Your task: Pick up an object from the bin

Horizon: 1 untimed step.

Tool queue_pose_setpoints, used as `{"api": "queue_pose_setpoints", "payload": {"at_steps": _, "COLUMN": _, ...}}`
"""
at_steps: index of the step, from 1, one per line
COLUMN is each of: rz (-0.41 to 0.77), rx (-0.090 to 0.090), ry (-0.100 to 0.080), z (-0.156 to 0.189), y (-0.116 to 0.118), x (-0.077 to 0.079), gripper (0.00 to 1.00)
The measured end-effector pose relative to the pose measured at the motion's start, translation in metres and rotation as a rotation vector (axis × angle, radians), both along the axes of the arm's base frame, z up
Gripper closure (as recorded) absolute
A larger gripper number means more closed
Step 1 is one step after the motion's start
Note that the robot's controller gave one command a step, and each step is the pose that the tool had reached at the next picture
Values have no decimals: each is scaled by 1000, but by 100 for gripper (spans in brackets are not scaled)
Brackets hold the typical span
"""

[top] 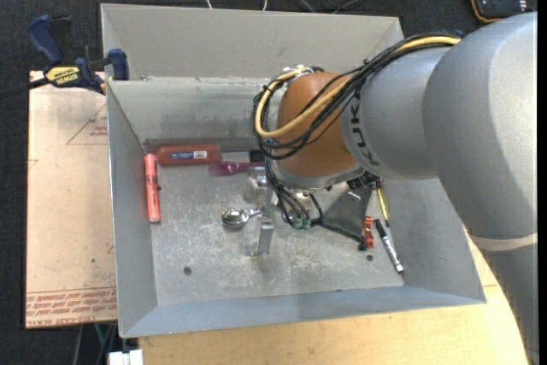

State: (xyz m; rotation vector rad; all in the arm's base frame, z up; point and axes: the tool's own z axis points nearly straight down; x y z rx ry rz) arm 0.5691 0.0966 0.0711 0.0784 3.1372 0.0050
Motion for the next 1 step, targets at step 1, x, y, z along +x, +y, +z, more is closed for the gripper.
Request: {"api": "queue_pose_setpoints", "payload": {"at_steps": 1, "rz": -7, "rx": 5, "ry": -6, "z": 0, "y": 0, "x": 5, "gripper": 0}}
